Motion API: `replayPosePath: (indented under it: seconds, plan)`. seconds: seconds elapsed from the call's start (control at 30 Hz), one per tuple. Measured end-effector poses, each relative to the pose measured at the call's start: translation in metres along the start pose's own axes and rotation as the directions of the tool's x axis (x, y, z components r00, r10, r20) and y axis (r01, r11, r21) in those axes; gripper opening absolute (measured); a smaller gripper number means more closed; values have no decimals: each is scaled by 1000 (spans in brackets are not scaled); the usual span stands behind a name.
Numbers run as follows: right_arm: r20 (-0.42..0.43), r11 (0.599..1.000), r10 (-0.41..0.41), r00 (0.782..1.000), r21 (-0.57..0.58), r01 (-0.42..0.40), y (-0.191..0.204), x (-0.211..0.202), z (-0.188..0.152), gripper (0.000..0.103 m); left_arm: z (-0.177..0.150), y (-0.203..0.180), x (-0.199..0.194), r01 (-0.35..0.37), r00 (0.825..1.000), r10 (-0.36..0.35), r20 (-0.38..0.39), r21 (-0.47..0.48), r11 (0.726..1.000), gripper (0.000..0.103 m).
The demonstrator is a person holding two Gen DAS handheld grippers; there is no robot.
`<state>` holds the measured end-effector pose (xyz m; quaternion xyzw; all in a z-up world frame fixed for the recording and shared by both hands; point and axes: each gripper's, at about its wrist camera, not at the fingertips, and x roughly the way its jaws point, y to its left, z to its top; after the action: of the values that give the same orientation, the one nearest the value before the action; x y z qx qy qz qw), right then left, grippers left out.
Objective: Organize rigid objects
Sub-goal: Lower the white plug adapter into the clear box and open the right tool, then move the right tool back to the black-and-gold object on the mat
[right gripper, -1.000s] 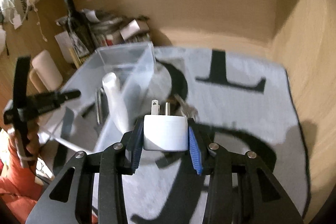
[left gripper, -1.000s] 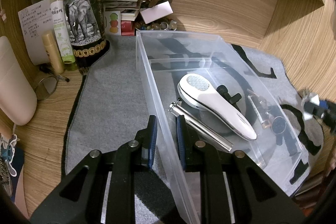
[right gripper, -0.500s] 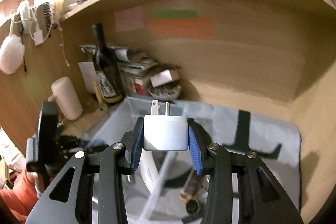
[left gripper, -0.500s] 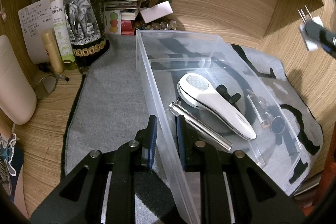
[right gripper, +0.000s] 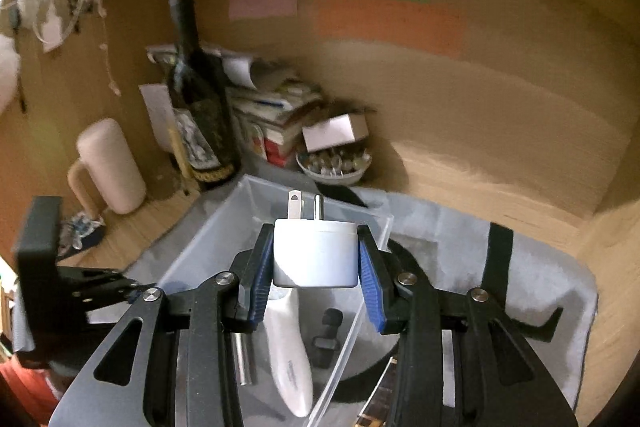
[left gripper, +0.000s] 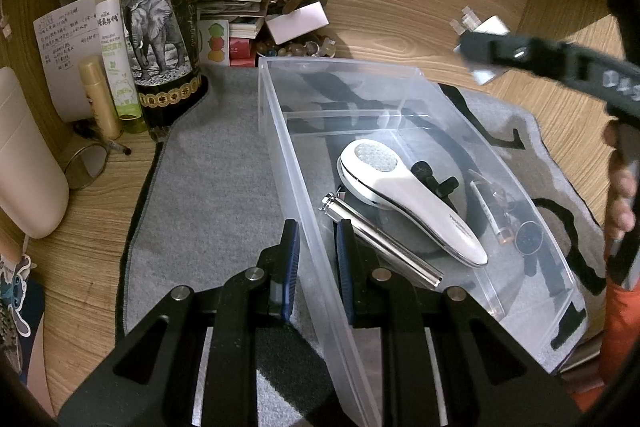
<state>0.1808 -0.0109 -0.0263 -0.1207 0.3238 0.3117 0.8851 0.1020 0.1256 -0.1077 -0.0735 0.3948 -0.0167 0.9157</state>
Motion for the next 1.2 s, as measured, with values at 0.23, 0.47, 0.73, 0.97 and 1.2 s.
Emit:
replayPosePath:
  seconds: [0.23, 0.47, 0.73, 0.97, 1.2]
  plan:
    - [-114, 1000, -3, 993, -19, 1, -3, 38, -7, 36, 0, 0, 0, -1, 1000, 1, 0, 3, 1000, 18]
    - [-202, 998, -7, 979, -61, -5, 3, 67, -14, 36, 0, -1, 0, -1, 1000, 1, 0, 2, 1000, 18]
    - [-269, 996, -1, 963, -84, -22, 7, 81, -19, 36, -1, -1, 0, -2, 1000, 2, 1, 3, 1000, 18]
    - [-276, 994, -19, 961, -109, -11, 8, 83, -20, 39, -1, -1, 0, -2, 1000, 2, 0, 4, 1000, 18]
    - [-216, 994, -26, 976, -105, 4, 5, 64, -16, 70, -1, -1, 0, -3, 1000, 3, 0, 5, 1000, 18]
